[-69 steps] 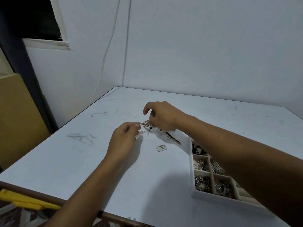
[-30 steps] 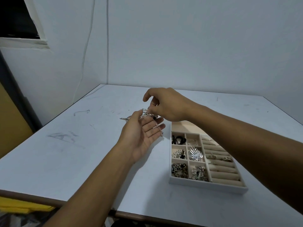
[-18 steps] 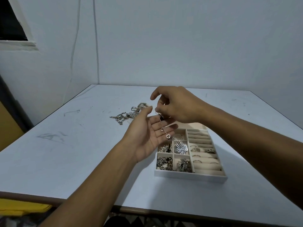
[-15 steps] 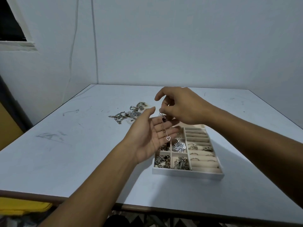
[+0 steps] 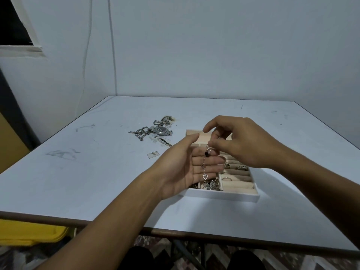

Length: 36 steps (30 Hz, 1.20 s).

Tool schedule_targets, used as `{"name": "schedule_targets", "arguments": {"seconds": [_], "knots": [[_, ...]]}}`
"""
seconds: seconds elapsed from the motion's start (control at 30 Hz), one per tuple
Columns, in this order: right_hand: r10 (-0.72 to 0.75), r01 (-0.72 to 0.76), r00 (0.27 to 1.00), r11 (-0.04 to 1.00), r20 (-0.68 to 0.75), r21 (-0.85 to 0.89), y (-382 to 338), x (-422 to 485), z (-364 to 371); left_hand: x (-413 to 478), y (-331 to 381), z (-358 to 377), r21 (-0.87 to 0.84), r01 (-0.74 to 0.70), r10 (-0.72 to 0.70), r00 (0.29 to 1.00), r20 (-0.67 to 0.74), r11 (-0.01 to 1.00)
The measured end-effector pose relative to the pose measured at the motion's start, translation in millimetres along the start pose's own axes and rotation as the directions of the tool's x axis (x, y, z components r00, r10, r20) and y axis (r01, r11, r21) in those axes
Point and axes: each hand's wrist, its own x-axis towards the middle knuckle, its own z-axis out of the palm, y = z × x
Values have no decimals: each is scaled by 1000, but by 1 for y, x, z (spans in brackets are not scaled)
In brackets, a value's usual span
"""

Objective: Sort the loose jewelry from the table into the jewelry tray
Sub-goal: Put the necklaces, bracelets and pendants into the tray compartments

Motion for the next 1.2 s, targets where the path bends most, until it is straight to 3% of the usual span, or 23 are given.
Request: {"name": "schedule_targets", "arguments": {"seconds": [0.37,0.5,0.83,1.03,1.1,1.2], "knots": [[26,-26,1000,999,-5,19,7,-22,7,-7,-6,1,131,-28,34,998,-43,991],[19,-18,1000,1000,-4,25,5,-28,9,-8,-6,-1,243,-64,99,986,-133,968],[55,-55,998,997,4,47,7,-22,10,-13,1,-22,330,-167,236,955,-179,929],[73,-74,995,997,65,6,14,15,23,-11,18,-72,597,-181,424,856,-296,782],[63,-59,994,997,84,-52,15,34,30,-7,24,-94,729,-128,505,799,-326,673],[49,-33,991,992,127,-126,13,65,42,0,36,-128,896,60,587,736,-338,441]]}}
